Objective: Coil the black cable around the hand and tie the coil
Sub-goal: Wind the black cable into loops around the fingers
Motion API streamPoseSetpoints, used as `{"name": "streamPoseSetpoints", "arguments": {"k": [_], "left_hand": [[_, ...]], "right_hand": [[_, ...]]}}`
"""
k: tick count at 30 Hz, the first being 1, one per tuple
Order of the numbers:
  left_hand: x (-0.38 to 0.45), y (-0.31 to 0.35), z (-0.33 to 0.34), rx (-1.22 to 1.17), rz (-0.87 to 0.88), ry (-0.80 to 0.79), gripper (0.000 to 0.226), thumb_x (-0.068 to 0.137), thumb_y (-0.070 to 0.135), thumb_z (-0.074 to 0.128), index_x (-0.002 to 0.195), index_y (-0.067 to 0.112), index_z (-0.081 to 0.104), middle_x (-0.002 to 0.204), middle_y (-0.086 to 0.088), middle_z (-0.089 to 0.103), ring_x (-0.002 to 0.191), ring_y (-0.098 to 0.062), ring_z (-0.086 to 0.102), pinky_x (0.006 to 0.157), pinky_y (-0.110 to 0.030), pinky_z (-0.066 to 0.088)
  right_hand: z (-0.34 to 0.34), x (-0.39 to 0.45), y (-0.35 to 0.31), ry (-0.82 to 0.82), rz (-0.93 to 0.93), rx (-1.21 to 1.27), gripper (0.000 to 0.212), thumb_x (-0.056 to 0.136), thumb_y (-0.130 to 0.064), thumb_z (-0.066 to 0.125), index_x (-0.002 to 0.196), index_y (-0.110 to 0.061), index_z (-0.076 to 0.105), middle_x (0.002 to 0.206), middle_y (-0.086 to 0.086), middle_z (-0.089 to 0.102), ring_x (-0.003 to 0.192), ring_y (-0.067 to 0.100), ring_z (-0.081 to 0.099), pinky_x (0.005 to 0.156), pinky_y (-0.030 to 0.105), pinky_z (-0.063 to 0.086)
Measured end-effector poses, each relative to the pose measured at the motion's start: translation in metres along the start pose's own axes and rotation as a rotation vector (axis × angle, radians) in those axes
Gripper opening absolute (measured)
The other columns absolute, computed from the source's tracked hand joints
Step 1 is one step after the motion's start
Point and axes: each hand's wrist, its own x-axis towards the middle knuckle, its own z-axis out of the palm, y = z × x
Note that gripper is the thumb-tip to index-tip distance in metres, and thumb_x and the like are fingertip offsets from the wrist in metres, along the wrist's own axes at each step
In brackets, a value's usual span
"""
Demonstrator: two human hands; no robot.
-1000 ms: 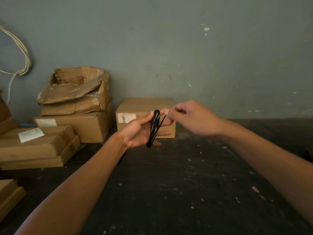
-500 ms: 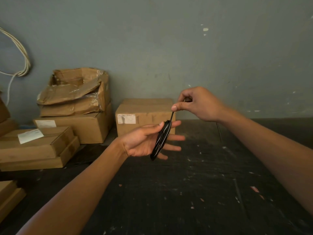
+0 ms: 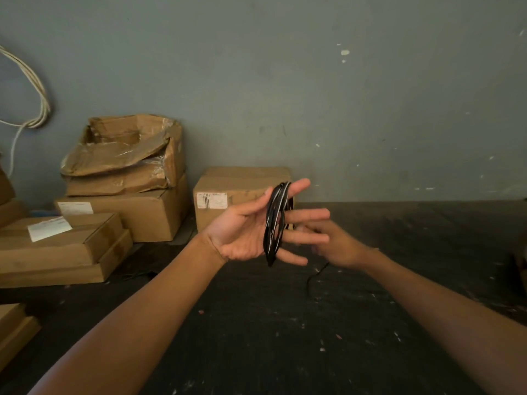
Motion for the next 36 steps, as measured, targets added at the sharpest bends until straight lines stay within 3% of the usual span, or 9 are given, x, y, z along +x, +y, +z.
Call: {"name": "streamPoseSetpoints", "arguments": {"k": [5, 11, 17, 20, 24, 27, 31, 32, 36], "left_hand": [[0.007, 0.005, -0.006, -0.043, 0.073, 0.110, 0.051, 0.099, 0.043, 0.030, 0.148, 0.032, 0.035, 0.155, -0.016, 0.029, 0.140, -0.045, 0.027, 0.103, -0.071, 0.023], [0.014, 0.011, -0.018, -0.069, 0.153, 0.190, 0.049, 0.099, 0.042, 0.031, 0.145, 0.032, 0.041, 0.150, -0.016, 0.044, 0.134, -0.044, 0.043, 0.099, -0.072, 0.028], [0.010, 0.014, -0.036, -0.063, 0.237, 0.393, 0.047, 0.099, 0.044, 0.030, 0.144, 0.034, 0.041, 0.149, -0.015, 0.045, 0.133, -0.044, 0.044, 0.094, -0.077, 0.031], [0.005, 0.013, -0.044, -0.068, 0.252, 0.496, 0.048, 0.098, 0.045, 0.032, 0.145, 0.035, 0.040, 0.150, -0.015, 0.044, 0.134, -0.045, 0.044, 0.095, -0.078, 0.033], [0.002, 0.004, -0.047, -0.035, 0.222, 0.573, 0.046, 0.100, 0.046, 0.028, 0.143, 0.036, 0.042, 0.148, -0.013, 0.048, 0.132, -0.042, 0.047, 0.097, -0.073, 0.035], [0.000, -0.002, -0.047, 0.018, 0.159, 0.637, 0.046, 0.100, 0.044, 0.031, 0.143, 0.033, 0.042, 0.145, -0.015, 0.051, 0.129, -0.039, 0.052, 0.103, -0.061, 0.040], [-0.002, -0.011, -0.047, 0.118, 0.107, 0.646, 0.046, 0.104, 0.040, 0.023, 0.147, 0.029, 0.036, 0.116, -0.007, 0.072, 0.099, -0.023, 0.070, 0.080, -0.047, 0.057], [-0.002, -0.014, -0.047, 0.141, 0.095, 0.651, 0.046, 0.105, 0.040, 0.023, 0.148, 0.029, 0.036, 0.113, -0.006, 0.073, 0.099, -0.023, 0.070, 0.085, -0.052, 0.055], [0.001, -0.015, -0.048, 0.157, 0.027, 0.650, 0.046, 0.101, 0.042, 0.030, 0.143, 0.029, 0.045, 0.140, -0.010, 0.057, 0.130, -0.035, 0.052, 0.107, -0.071, 0.024]], "right_hand": [[0.041, -0.012, 0.007, -0.067, 0.088, 0.015, 0.033, 0.099, -0.044, 0.039, 0.082, -0.029, 0.063, 0.068, -0.002, 0.051, 0.054, 0.006, 0.044, 0.052, 0.024, 0.040], [0.066, -0.025, -0.015, -0.171, 0.068, -0.011, 0.026, 0.104, -0.034, 0.035, 0.112, -0.029, 0.059, 0.065, -0.008, 0.045, 0.052, -0.001, 0.043, 0.050, 0.018, 0.039], [0.065, -0.035, -0.054, -0.218, -0.001, -0.266, 0.028, 0.104, -0.034, 0.037, 0.117, -0.025, 0.060, 0.086, -0.022, 0.056, 0.078, -0.014, 0.054, 0.068, 0.013, 0.040], [0.061, -0.039, -0.070, -0.227, -0.027, -0.372, 0.032, 0.104, -0.036, 0.036, 0.109, -0.023, 0.064, 0.101, -0.011, 0.066, 0.094, -0.001, 0.059, 0.084, 0.031, 0.049], [0.046, -0.036, -0.093, -0.148, -0.083, -0.443, 0.032, 0.103, -0.038, 0.039, 0.091, -0.025, 0.066, 0.078, -0.012, 0.061, 0.071, 0.001, 0.058, 0.065, 0.025, 0.043], [0.033, -0.031, -0.108, -0.119, -0.141, -0.499, 0.030, 0.101, -0.037, 0.043, 0.082, -0.027, 0.064, 0.070, -0.013, 0.056, 0.062, 0.000, 0.054, 0.059, 0.024, 0.039], [0.006, -0.019, -0.120, -0.062, -0.141, -0.579, 0.029, 0.100, -0.037, 0.046, 0.080, -0.026, 0.064, 0.062, -0.011, 0.056, 0.051, -0.003, 0.051, 0.049, 0.018, 0.033], [-0.001, -0.016, -0.122, -0.042, -0.139, -0.586, 0.029, 0.100, -0.036, 0.047, 0.079, -0.025, 0.064, 0.058, -0.013, 0.054, 0.049, -0.004, 0.051, 0.046, 0.015, 0.031], [-0.025, -0.003, -0.125, 0.032, -0.128, -0.643, 0.025, 0.097, -0.037, 0.053, 0.074, -0.033, 0.058, 0.056, -0.015, 0.053, 0.046, 0.003, 0.045, 0.047, 0.022, 0.033]]}}
